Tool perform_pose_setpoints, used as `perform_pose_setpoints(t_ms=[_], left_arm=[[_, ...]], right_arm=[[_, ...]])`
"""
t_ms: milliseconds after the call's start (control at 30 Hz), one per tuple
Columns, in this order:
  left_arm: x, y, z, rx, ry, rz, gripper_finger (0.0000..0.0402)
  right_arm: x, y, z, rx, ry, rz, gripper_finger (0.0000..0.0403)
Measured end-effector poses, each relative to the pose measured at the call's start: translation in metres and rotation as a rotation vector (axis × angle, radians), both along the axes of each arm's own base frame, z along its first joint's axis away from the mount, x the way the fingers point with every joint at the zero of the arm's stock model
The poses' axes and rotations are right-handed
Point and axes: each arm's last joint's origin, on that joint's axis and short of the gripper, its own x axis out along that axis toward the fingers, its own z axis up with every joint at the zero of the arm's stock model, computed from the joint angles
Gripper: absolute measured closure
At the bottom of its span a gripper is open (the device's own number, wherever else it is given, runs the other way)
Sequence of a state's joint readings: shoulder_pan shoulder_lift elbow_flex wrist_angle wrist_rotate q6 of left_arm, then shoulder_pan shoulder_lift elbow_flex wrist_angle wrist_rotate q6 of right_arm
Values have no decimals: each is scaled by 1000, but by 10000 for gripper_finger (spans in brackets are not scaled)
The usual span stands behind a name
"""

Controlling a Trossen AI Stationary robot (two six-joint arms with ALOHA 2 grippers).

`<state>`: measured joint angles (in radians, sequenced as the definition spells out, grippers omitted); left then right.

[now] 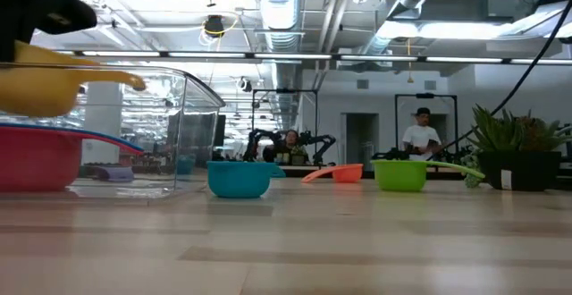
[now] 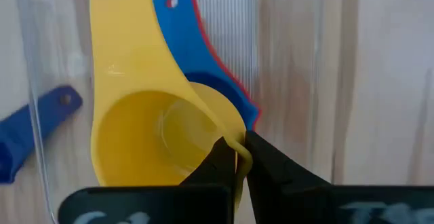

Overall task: Nest measuring cups in basket
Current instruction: Stack the yellow measuring cup on the blue measuring cup in the transparent bin, then stack the green measuring cup on the yellow measuring cup in the transparent bin

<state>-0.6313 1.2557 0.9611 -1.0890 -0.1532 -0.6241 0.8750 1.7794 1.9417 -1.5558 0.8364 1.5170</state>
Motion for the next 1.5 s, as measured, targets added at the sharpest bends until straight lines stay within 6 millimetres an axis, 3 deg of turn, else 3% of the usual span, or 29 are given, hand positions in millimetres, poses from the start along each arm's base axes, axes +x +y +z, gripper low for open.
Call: perform_pose_setpoints(t_ms=[300,467,833,1000,1200,1367,1500], left_arm=[[11,-10,-20,54,72,7,399],[18,-14,-30,71,91,6,366],[21,-18,-31,39,86,9,328],[24,-20,-21,15,83,5,327],[30,-24,9,-15,54,28,326],[34,-31,36,-74,4,25,326],[34,-35,48,-88,-41,19,326]], right_arm=[[4,-5,0,-18,13,-8,392],[4,-5,0,-25,17,0,392],[4,-5,0,-26,18,2,392],[4,-5,0,-26,18,2,391],[8,-4,0,-69,25,54,378],[34,-11,-5,-279,-9,86,370],[64,-43,-7,-392,19,-3,375]])
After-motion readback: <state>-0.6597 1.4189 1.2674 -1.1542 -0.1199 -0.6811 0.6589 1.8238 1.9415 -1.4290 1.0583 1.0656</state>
